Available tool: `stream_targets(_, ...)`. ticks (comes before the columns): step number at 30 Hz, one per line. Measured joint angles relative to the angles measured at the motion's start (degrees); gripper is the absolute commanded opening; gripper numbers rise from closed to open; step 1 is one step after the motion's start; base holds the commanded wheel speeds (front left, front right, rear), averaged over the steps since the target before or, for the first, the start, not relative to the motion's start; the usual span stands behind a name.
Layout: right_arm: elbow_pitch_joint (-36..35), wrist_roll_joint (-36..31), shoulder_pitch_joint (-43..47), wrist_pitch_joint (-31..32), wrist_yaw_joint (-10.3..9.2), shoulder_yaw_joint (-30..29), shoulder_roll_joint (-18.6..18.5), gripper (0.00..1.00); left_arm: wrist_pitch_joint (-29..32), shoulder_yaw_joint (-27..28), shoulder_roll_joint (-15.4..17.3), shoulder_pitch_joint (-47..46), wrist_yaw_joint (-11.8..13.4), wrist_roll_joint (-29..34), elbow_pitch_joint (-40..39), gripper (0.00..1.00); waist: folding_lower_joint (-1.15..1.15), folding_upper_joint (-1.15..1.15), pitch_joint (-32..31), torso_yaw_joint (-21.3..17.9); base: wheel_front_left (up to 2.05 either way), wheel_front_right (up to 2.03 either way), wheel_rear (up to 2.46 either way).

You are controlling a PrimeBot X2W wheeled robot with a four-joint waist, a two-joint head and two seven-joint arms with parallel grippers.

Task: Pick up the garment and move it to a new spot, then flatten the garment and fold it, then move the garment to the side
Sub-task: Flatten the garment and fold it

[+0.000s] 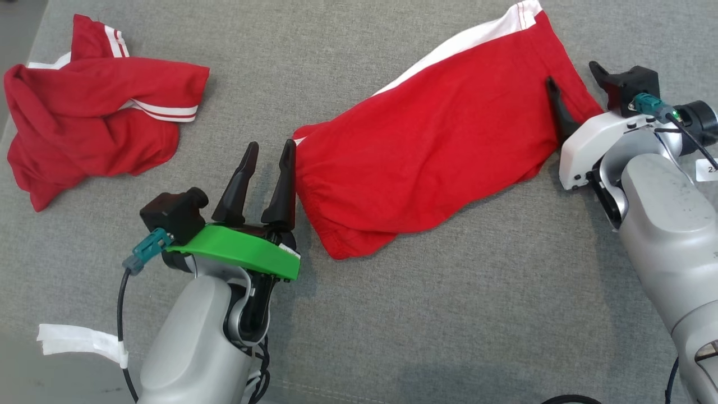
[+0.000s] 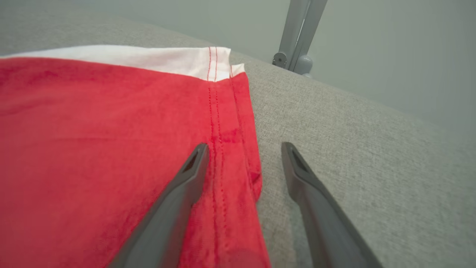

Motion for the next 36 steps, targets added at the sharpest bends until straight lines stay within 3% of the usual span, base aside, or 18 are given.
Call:
stream_targets(8,6.31,3.74,-1.46,-0.08,-0.02,0.67,1.41,1.0,0.0,0.3,0.0,1.24,0.0,0.99,0.52,1.0,0.0,0.0,-0.53,0.87,0.0,0.0,0.0)
stream_targets(9,7.02,4.49,-1.65,0.08,-0.07,0.8,1.63,0.89,0.0,0.35,0.01,1.39,0.0,1.15,0.6,1.0,0.0,0.0,-0.62,0.99,0.0,0.0,0.0)
stream_targets(11,8.02,5.45,-1.92,0.08,-0.08,1.47,1.96,0.0,0.0,0.43,0.01,1.54,0.0,1.3,0.74,1.0,0.0,0.0,-0.95,1.14,0.0,0.0,0.0)
stream_targets(17,8.93,9.16,-0.83,0.03,-0.02,2.12,3.11,0.0,0.0,1.46,0.07,2.93,0.0,3.07,1.8,1.0,0.0,0.0,-2.77,0.78,0.0,0.0,0.0)
stream_targets(23,3.44,15.38,8.12,0.0,-0.01,-4.47,3.23,0.0,0.0,3.27,0.0,6.12,0.0,4.9,3.3,1.0,0.0,0.0,-7.14,-1.59,0.0,0.0,0.0)
stream_targets(36,-3.11,14.67,23.97,0.0,-0.01,-15.11,3.58,0.0,0.0,6.35,0.0,12.39,0.0,7.81,4.8,1.0,0.0,0.0,-15.1,-7.95,0.0,0.0,0.0)
